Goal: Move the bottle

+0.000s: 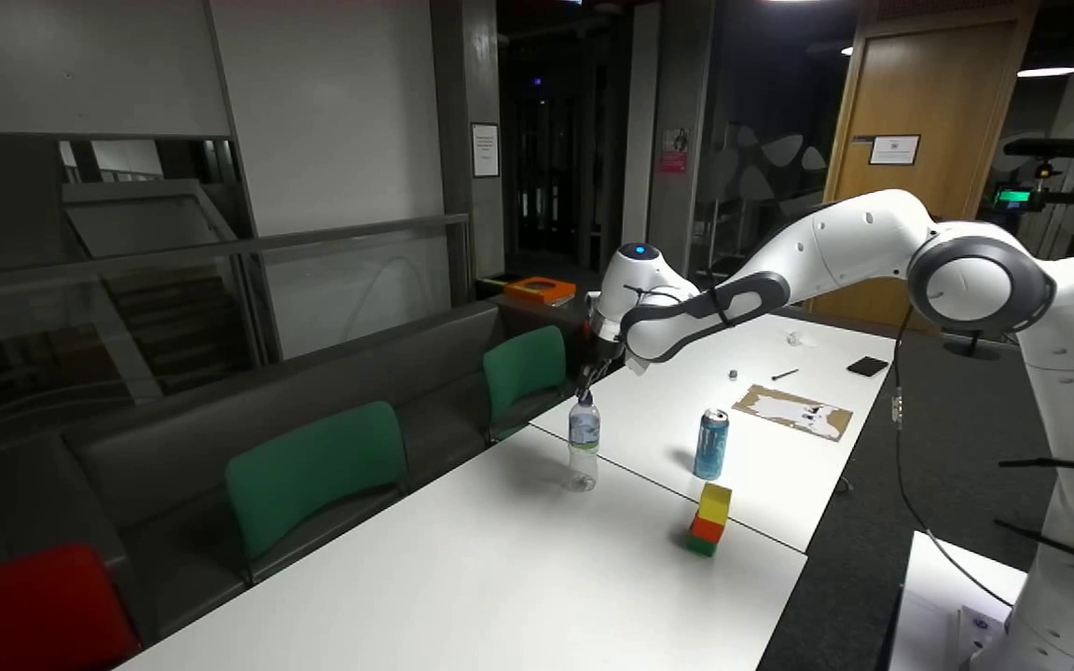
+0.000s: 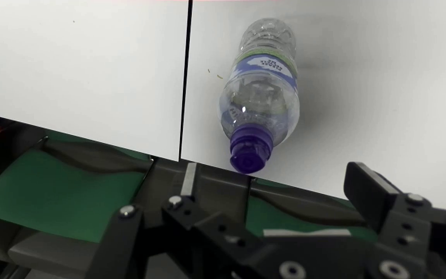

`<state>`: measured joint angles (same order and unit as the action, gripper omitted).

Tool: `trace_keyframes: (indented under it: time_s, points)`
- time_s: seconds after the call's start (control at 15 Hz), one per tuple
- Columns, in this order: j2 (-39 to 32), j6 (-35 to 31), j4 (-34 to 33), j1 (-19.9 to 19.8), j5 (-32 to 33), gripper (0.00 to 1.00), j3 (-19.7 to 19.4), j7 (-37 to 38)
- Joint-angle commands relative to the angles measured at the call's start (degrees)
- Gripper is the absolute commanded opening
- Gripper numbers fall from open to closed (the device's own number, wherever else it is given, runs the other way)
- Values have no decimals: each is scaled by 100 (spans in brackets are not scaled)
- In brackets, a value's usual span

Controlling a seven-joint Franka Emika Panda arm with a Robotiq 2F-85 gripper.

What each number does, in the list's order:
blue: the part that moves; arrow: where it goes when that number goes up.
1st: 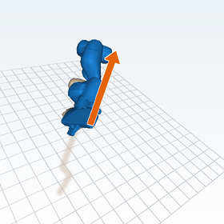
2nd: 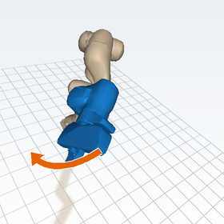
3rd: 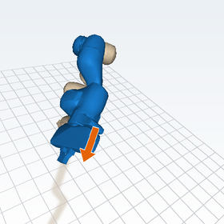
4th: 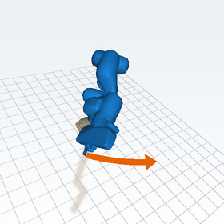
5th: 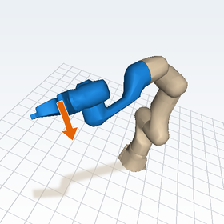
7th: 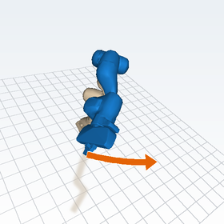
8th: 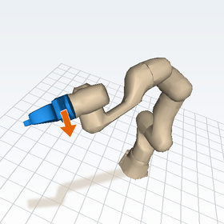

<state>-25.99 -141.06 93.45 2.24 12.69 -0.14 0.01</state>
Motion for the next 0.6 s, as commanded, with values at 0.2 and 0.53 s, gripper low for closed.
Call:
trace_keyframes:
  time_s: [0.2, 0.53]
  points:
    - [-550, 570, -880, -39, -164, 100, -57, -143]
    - [-805, 867, -1242, -98, -208, 93, -66, -181]
